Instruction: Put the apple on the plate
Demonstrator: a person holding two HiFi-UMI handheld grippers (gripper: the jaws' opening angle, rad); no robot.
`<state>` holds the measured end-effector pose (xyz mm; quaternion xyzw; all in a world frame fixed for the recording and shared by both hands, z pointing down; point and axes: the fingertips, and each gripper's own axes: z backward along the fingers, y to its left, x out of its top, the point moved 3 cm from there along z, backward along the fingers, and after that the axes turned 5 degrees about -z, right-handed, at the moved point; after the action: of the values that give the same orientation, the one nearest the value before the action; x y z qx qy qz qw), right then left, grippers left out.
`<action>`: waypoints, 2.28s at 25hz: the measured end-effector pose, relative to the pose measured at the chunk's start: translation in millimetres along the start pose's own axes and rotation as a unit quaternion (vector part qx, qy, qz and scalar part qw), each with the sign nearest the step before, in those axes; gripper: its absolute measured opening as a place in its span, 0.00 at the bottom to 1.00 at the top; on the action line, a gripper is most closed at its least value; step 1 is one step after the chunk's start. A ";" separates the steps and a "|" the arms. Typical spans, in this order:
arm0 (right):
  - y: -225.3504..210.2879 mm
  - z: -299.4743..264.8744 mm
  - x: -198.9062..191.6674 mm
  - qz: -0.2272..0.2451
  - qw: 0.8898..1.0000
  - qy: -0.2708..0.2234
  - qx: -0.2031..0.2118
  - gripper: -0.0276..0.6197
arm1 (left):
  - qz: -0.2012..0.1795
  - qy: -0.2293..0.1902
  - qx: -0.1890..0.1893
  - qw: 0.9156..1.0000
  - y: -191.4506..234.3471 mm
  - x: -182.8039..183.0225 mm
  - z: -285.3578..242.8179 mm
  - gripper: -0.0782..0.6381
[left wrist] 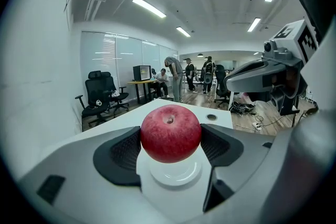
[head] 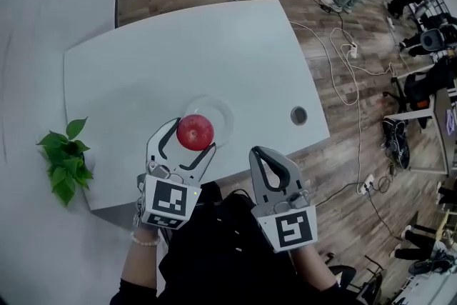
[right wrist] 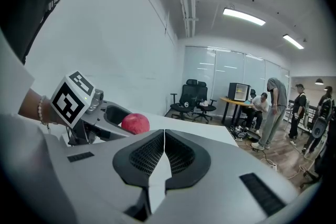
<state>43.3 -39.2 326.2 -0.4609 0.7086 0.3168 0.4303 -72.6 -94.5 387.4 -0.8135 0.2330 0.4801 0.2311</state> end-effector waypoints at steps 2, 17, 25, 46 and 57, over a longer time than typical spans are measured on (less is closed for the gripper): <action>2.0 -2.0 -1.1 0.000 1.000 0.004 0.000 0.11 | 0.003 0.005 -0.004 1.000 0.3 -8.1 -6.0 0.62; 3.3 -8.3 -17.4 -0.010 1.000 0.026 0.003 0.11 | -0.018 0.041 -0.025 0.999 -10.1 -46.0 -48.7 0.62; -7.8 -11.1 -27.2 -0.013 0.999 0.035 0.007 0.11 | -0.040 0.075 -0.021 0.996 -12.9 -66.0 -74.4 0.62; -28.1 4.0 -54.8 -0.022 0.998 0.060 0.010 0.11 | -0.048 0.133 -0.021 0.990 -34.6 -106.8 -112.1 0.62; -34.5 5.7 -60.4 -0.022 0.997 0.065 0.022 0.11 | -0.030 0.127 -0.008 0.991 -36.2 -108.5 -113.1 0.62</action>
<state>89.5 -24.4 376.3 -0.4863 0.7314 0.2609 0.4006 -21.4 -116.9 538.2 -0.8762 0.2322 0.3679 0.2076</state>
